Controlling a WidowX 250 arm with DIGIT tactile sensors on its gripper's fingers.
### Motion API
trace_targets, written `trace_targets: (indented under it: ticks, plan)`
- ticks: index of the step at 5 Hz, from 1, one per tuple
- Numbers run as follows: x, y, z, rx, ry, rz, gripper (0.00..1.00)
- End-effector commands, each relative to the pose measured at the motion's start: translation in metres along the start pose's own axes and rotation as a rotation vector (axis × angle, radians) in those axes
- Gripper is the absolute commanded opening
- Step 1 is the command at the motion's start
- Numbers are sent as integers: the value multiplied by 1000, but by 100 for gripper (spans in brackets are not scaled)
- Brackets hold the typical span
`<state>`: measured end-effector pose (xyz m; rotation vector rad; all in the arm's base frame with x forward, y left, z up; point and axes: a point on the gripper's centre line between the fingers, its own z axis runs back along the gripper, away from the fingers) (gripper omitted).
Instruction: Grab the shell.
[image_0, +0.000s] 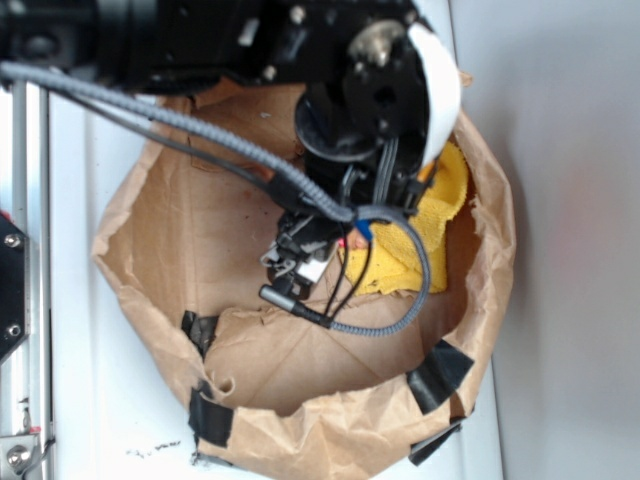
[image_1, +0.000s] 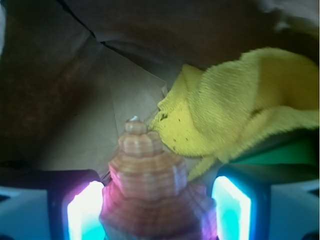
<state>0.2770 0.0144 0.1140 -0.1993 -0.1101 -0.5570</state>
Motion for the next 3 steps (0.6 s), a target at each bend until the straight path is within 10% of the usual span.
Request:
trace_targets:
  ticks: [1, 3]
  plan:
    - [-15, -17, 61, 132, -14, 253, 0]
    - [-21, -17, 64, 104, -3, 246, 0]
